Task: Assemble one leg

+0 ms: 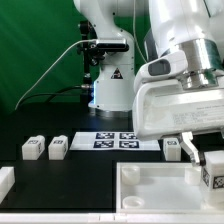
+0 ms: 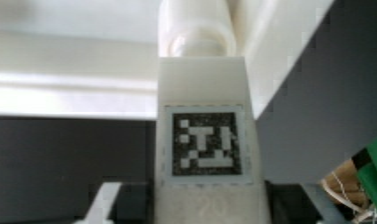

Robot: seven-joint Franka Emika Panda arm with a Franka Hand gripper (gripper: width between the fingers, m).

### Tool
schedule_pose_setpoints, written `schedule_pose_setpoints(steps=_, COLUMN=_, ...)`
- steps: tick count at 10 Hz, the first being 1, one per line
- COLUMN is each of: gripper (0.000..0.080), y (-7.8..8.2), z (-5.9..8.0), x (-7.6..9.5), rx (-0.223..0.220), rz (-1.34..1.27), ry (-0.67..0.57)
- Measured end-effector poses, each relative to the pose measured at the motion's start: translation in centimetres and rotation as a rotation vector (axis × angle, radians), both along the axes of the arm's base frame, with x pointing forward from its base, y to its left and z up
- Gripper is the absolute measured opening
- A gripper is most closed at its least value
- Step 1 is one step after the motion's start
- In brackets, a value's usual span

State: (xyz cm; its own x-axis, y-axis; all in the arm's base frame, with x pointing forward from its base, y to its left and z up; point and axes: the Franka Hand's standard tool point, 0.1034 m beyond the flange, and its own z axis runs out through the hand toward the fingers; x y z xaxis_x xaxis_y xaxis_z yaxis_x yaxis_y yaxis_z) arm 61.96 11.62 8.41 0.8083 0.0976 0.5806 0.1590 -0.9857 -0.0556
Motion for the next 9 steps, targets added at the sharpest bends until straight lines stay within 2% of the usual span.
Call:
schedule_pose_setpoints(steps=6, gripper=0.0294, y=0.01, z=-0.29, x=-0.16, rx=0.001, rz=-0.006, ry=0.012)
schedule_pose_setpoints(steps=7, gripper=0.0490, y=0.02, z=-0.38, x=-0.21, rx=0.001, rz=-0.006, ry=0.016)
schedule_pose_setpoints(steps=8, gripper=0.0490, y=0.02, z=-0.40, x=-0.23, rx=0.001, rz=-0.006, ry=0.017)
schedule_pose_setpoints(steps=9, gripper=0.0614, y=0.02, z=-0.42, x=-0.23, rx=0.001, rz=-0.006, ry=0.017)
